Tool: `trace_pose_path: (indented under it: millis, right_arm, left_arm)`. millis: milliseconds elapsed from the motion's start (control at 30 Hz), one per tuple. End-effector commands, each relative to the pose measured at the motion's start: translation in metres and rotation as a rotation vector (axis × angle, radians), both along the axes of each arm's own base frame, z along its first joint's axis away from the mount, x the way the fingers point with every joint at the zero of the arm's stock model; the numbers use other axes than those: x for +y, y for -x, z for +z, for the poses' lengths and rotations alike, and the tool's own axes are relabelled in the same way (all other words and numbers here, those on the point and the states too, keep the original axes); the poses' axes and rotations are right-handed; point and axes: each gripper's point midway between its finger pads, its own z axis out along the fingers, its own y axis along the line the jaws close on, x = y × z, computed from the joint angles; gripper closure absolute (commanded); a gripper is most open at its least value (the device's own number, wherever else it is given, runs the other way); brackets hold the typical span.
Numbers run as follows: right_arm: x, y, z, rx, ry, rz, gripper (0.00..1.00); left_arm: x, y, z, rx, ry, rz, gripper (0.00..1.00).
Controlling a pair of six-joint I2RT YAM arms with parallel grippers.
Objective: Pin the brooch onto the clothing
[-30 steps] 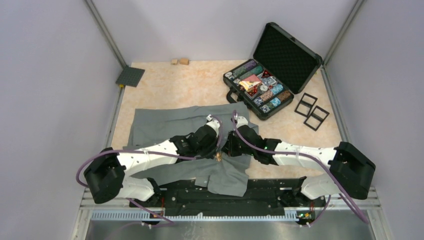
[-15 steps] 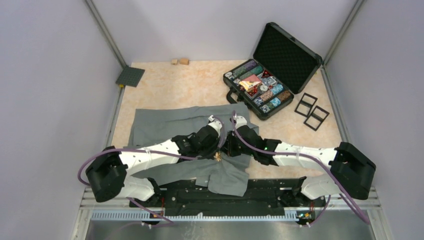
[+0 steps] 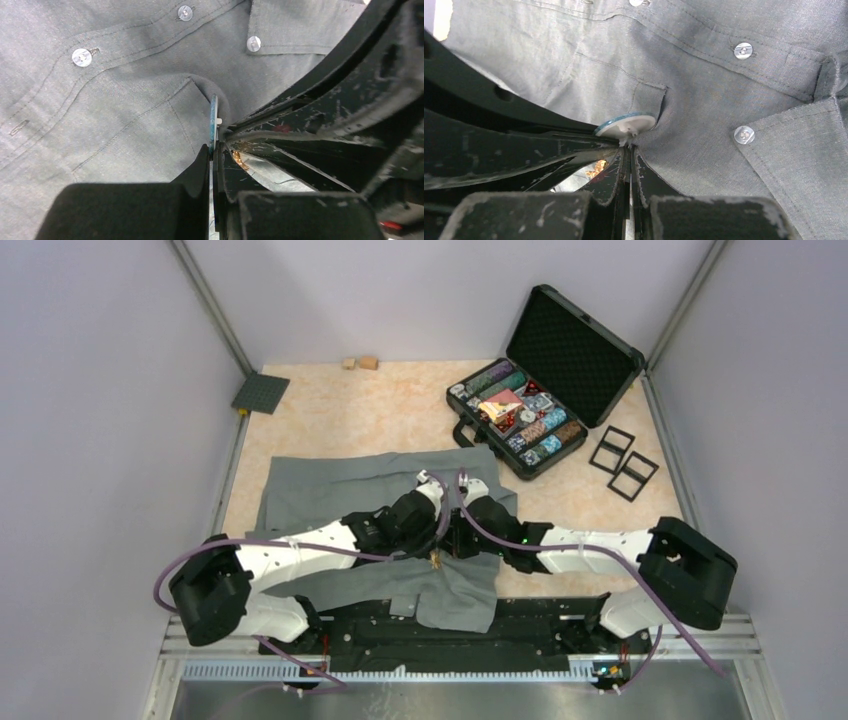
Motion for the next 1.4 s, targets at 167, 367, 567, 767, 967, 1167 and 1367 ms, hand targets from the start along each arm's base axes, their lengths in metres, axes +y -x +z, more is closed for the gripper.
trace_pose_path:
  millis: [167, 367, 567, 767, 967, 1167, 1367]
  right_arm:
    - [0.011, 0.003, -0.010, -0.004, -0.022, 0.030, 1.00]
    - [0.006, 0.006, -0.002, -0.015, -0.041, 0.023, 1.00]
    - [-0.010, 0.004, 0.026, -0.086, -0.071, -0.009, 0.68]
    - [-0.027, 0.004, 0.038, -0.131, -0.084, -0.052, 0.56]
    - [-0.022, 0.007, 0.030, -0.106, -0.106, -0.041, 0.59]
    - [-0.003, 0.009, 0.026, -0.086, -0.146, -0.001, 0.62]
    - [0.000, 0.007, 0.011, -0.067, -0.112, -0.001, 0.66]
  left_arm:
    - [-0.013, -0.001, 0.020, -0.030, 0.130, 0.023, 1.00]
    - [-0.002, -0.004, 0.012, -0.029, 0.084, 0.074, 1.00]
    - [0.004, -0.006, 0.009, -0.033, 0.057, 0.096, 1.00]
    - [0.001, -0.007, 0.012, -0.032, 0.071, 0.092, 1.00]
    - [0.006, -0.006, 0.011, -0.027, 0.045, 0.098, 1.00]
    - [0.016, -0.003, 0.010, -0.020, 0.003, 0.111, 1.00]
    - [0.017, 0.004, 0.008, 0.006, 0.014, 0.107, 1.00]
